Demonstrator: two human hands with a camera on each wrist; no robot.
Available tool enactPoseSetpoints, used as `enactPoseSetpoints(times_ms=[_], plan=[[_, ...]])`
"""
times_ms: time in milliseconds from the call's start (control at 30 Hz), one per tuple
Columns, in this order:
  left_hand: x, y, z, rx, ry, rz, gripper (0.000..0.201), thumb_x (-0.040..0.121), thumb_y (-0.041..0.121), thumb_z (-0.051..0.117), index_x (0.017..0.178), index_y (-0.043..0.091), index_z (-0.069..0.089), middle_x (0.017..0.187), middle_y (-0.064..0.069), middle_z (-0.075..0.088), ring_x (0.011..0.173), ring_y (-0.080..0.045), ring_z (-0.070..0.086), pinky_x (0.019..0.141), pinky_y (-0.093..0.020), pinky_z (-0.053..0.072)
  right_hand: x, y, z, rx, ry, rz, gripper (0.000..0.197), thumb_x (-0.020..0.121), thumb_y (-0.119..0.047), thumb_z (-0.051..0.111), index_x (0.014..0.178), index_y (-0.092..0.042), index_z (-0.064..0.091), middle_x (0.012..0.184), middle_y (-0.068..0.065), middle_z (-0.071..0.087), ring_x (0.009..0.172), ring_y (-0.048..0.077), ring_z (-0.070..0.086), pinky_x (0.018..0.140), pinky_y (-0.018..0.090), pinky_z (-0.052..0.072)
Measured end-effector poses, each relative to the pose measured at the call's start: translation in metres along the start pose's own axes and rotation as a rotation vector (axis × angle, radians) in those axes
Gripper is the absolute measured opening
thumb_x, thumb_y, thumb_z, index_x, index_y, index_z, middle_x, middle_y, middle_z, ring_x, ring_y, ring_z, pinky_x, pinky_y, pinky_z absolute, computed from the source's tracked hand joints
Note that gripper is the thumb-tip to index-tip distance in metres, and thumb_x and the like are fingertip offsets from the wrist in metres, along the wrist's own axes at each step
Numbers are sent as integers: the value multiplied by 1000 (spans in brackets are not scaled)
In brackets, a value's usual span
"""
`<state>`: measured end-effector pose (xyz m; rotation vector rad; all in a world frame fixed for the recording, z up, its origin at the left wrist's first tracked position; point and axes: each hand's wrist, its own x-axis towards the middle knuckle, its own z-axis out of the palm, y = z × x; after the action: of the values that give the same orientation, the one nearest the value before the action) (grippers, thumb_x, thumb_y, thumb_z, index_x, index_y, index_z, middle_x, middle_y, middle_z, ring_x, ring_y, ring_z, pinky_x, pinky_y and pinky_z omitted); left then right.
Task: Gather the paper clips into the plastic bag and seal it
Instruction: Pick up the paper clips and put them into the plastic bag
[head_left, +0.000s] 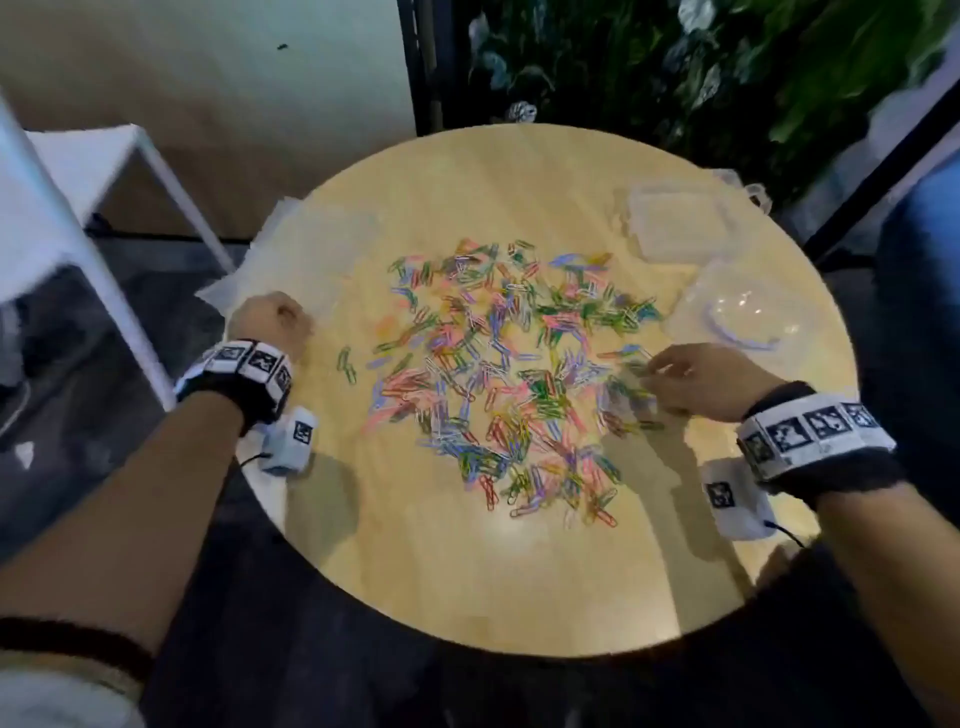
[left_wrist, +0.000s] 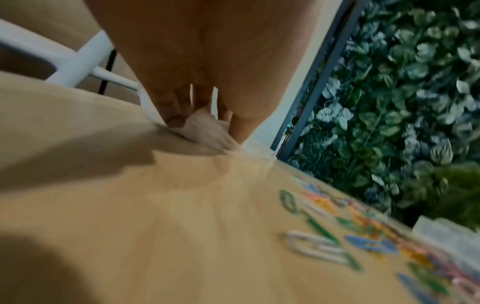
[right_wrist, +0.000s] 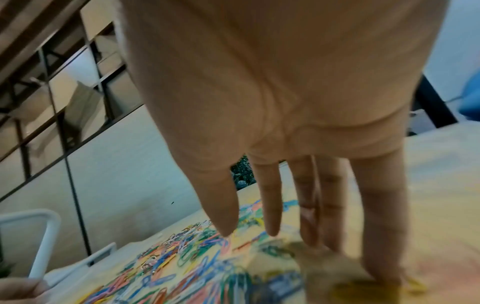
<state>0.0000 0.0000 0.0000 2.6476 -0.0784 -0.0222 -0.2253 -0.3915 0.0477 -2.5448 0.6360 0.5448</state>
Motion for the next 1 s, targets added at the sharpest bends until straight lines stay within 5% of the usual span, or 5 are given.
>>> enactPoseSetpoints(times_ms=[167,333,533,767,1000], plan=[[-45,4,-27,-72,76,-76,16,90,15,61,96,5,72,99,-15,73,95,-35,65,80,-33,47,-34,9,24,223,136,-27,43,86,-38,68,124,-21,62,117,6,64,106,25,61,90,34,47],[-78,7,-64,-140,121,-56,19,87,19,68,96,5,77,100,-17,75,97,-37,67,92,-39,54,-49,21,25,41,194,239,60,87,-38,67,138,-13,49,138,13,53,124,31,52,99,35,43],[-117,19,-78,-99,-14,-24,11,83,14,66,91,22,68,81,-8,71,87,-28,68,78,-30,53,-43,-16,42,-116,44,173,73,83,-56,63,137,-9,47,141,13,48,129,31,47,102,37,41],[-128,78,-53,-225,-227,127,21,84,6,68,101,19,69,62,-7,70,41,-8,61,45,-15,47,-24,-22,59,-124,111,32,108,55,-75,72,140,-17,40,130,14,42,113,36,52,92,43,48],[-128,92,7,-467,-331,59,26,86,0,69,111,4,68,72,-16,64,47,-19,62,50,-22,56,-1,-56,71,-221,170,-92,70,76,-55,70,136,-25,49,127,11,39,111,35,52,97,42,49]])
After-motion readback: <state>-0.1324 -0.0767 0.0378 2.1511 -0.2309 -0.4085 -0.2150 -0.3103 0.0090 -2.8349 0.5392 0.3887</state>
